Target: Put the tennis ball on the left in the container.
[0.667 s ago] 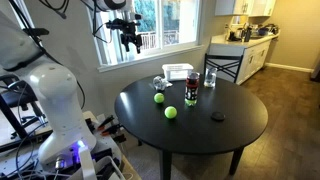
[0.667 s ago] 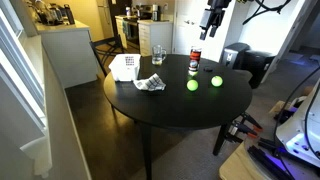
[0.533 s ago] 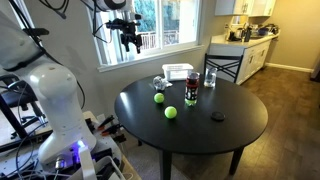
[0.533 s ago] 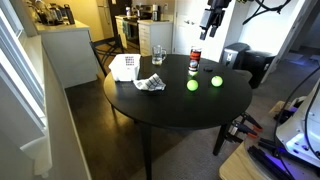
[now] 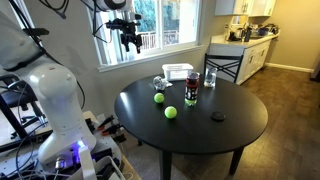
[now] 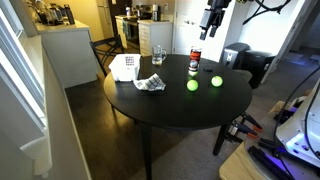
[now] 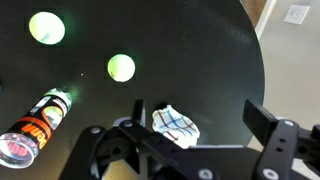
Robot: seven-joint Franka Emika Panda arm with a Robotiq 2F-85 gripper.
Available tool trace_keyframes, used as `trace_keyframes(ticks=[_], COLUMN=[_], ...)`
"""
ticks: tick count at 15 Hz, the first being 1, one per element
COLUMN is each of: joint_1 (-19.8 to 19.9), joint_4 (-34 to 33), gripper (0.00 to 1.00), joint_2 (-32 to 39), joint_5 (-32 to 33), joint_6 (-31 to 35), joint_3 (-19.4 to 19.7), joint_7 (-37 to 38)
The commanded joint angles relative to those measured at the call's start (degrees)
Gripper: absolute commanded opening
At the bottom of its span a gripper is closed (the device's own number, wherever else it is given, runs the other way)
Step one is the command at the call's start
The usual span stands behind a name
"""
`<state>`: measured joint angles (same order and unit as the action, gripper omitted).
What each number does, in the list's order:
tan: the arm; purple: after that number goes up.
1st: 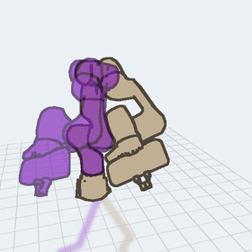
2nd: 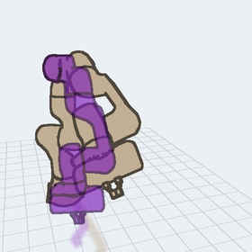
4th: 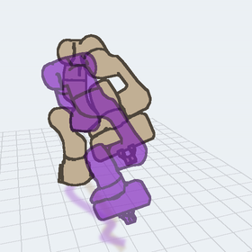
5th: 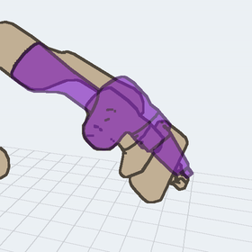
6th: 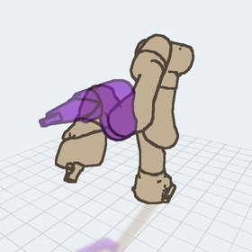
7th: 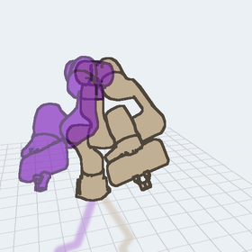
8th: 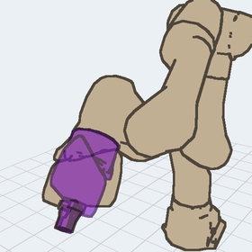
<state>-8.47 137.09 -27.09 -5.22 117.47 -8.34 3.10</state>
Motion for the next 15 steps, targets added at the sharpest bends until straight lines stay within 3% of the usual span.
trace_keyframes(ticks=[1,7,15], joint_1=[-0.06,0.04,2.64], joint_4=[-0.13,-0.32,5.08], gripper=[1.0,1.0,1.0], joint_2=[0.03,0.21,4.92], joint_5=[0.04,0.32,4.87], joint_6=[-0.16,0.4,8.67], joint_3=[0.05,-0.06,-1.06], joint_7=[0.04,0.13,5.82])
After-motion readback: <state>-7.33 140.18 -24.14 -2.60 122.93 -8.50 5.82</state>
